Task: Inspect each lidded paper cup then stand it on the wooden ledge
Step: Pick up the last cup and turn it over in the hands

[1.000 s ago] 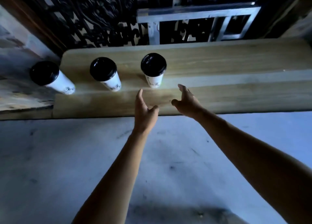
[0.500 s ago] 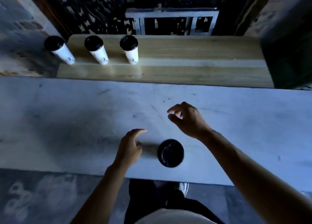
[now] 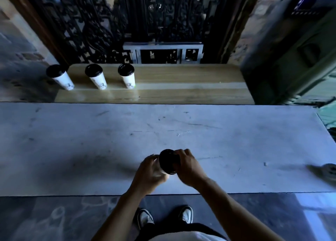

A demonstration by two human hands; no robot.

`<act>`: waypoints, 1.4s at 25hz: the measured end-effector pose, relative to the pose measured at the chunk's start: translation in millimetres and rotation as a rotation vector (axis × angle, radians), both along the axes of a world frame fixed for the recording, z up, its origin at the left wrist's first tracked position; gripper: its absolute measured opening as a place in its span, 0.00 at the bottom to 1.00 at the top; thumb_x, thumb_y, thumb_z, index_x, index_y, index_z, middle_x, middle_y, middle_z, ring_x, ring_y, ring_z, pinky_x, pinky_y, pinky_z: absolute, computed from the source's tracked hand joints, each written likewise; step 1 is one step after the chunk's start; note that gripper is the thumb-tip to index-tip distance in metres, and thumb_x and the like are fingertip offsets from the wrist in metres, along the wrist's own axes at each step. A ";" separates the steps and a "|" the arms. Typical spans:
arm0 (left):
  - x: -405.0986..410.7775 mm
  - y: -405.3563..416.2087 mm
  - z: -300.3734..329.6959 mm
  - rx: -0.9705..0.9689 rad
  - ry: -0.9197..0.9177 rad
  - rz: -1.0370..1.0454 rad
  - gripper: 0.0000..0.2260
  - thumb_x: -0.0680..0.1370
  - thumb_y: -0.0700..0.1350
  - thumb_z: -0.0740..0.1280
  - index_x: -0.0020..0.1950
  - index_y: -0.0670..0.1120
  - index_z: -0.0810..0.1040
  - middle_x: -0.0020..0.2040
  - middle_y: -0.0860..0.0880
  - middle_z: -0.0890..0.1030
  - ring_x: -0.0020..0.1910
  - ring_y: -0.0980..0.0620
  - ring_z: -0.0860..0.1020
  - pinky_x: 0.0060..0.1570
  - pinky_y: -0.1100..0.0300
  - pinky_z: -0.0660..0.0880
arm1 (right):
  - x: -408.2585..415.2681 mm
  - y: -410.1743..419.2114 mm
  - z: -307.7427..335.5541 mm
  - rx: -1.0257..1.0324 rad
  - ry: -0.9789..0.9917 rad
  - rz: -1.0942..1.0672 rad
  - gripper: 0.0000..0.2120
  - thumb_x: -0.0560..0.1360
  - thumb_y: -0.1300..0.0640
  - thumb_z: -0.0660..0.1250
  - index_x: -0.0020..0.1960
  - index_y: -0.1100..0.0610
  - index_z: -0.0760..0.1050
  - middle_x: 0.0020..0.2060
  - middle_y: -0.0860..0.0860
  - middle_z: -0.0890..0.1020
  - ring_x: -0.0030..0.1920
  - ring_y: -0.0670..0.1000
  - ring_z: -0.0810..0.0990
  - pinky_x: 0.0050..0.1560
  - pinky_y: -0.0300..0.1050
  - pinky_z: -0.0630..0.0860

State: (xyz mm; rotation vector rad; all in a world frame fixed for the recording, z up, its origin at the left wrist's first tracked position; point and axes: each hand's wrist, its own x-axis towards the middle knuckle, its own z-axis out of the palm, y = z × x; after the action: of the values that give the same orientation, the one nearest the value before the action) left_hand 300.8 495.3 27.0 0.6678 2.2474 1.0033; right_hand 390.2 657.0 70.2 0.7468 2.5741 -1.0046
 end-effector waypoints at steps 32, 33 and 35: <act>9.0 -43.3 100.4 0.213 -0.414 0.458 0.28 0.84 0.62 0.48 0.69 0.47 0.77 0.63 0.48 0.81 0.64 0.51 0.79 0.70 0.49 0.73 | -8.3 -78.1 26.3 -1.140 0.345 -0.566 0.15 0.83 0.57 0.56 0.61 0.56 0.79 0.51 0.57 0.84 0.50 0.55 0.82 0.55 0.50 0.77; 11.0 -42.3 101.7 0.218 -0.428 0.451 0.28 0.83 0.63 0.48 0.69 0.47 0.77 0.63 0.49 0.81 0.63 0.51 0.79 0.70 0.50 0.73 | -6.0 -76.6 25.8 -1.143 0.364 -0.547 0.14 0.83 0.57 0.57 0.61 0.57 0.79 0.51 0.59 0.83 0.51 0.57 0.81 0.56 0.52 0.76; 11.7 -41.7 101.1 0.208 -0.441 0.437 0.32 0.81 0.68 0.49 0.70 0.48 0.76 0.65 0.49 0.80 0.65 0.51 0.78 0.71 0.49 0.72 | -5.4 -74.0 25.4 -1.150 0.396 -0.545 0.17 0.78 0.55 0.60 0.63 0.61 0.78 0.52 0.61 0.81 0.52 0.59 0.78 0.57 0.55 0.74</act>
State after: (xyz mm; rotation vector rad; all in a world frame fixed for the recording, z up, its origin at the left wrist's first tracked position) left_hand 312.5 453.6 128.1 0.0117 1.9413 1.4472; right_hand 384.8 583.0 95.6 0.9138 1.4955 -2.6174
